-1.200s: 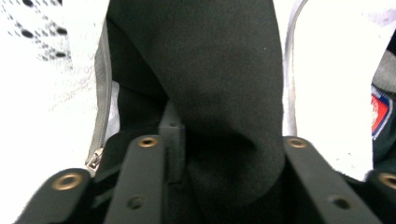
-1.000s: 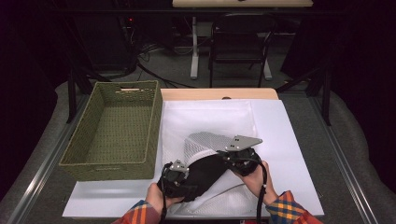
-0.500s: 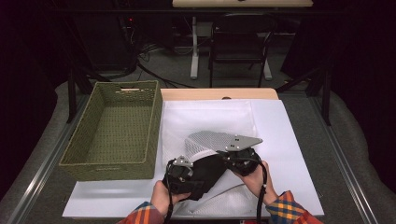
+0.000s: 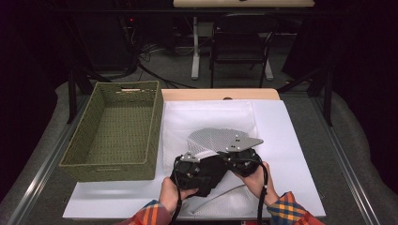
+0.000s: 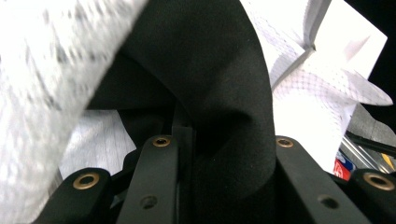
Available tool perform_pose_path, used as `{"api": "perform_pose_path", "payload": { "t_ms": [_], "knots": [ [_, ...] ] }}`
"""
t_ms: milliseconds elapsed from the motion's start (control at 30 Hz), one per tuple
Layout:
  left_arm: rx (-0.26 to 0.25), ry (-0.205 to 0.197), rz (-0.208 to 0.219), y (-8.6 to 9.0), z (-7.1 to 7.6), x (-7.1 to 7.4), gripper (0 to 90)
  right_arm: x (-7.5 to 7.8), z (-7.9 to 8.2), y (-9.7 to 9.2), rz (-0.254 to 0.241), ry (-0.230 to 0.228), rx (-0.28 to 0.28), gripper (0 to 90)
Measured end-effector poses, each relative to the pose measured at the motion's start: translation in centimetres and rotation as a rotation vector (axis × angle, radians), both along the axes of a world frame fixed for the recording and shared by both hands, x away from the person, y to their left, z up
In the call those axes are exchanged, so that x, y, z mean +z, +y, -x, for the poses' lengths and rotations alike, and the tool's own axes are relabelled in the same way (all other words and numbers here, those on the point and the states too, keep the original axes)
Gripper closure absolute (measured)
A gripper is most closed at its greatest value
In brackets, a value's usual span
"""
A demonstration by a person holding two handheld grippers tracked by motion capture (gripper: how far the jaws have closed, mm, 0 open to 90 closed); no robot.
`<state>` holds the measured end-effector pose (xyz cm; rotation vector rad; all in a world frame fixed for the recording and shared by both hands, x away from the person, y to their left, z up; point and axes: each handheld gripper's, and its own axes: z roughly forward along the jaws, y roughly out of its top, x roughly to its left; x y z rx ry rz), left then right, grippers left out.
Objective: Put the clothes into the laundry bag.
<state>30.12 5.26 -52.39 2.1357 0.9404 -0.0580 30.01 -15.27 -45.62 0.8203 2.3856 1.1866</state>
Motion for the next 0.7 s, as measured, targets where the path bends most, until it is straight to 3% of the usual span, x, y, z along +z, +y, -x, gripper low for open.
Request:
{"api": "perform_pose_path", "payload": {
  "t_ms": [267, 367, 500, 700],
  "knots": [
    [0.010, -0.008, -0.001, -0.9, -0.9, -0.3, 72.7, 0.1, 0.0, -0.1, -0.003, 0.001, 0.000, 88.8],
    [0.000, -0.017, -0.020, -1.2, -1.1, -0.5, 70.9, 0.1, 0.0, -0.1, -0.003, 0.004, -0.003, 88.8],
    [-0.032, -0.021, -0.044, -1.2, -1.0, -0.7, 61.9, 0.1, 0.0, -0.2, -0.004, 0.003, -0.005, 88.7],
    [-0.060, -0.014, -0.081, -0.7, -0.8, -0.5, 39.4, 0.1, 0.0, -0.3, -0.004, 0.003, -0.003, 88.7]
  ]
}}
